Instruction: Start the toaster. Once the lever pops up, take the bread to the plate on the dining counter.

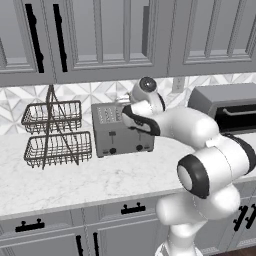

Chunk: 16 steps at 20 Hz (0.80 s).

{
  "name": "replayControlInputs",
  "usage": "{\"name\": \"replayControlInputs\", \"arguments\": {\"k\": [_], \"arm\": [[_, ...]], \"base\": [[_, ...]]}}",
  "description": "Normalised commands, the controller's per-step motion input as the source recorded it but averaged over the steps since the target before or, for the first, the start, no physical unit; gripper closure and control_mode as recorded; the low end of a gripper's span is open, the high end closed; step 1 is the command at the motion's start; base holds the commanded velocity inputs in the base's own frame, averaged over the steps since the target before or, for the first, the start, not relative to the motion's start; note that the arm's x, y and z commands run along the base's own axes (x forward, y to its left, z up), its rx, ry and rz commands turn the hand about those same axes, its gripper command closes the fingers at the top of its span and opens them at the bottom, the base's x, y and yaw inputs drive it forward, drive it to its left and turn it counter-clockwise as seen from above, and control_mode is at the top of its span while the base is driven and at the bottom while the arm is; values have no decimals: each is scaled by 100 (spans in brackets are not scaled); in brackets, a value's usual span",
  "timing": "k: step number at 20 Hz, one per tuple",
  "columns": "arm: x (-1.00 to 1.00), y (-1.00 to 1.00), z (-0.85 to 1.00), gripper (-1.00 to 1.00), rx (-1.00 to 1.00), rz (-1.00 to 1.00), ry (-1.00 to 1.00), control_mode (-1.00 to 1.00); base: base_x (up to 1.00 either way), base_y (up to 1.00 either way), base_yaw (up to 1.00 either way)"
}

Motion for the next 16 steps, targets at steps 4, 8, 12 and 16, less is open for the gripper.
{"name": "replayControlInputs", "arguments": {"k": [4, 8, 12, 16], "arm": [[-88, 0, 35, 100, 0, 0, 0, -100], [-80, 0, 34, 100, 0, 0, 2, -100], [-90, -4, 14, 100, 0, 0, 1, -100], [-79, -28, 7, 100, 0, 0, 3, -100]], "base": [[0, 0, 0], [0, 0, 0], [0, 0, 0], [0, 0, 0]]}}
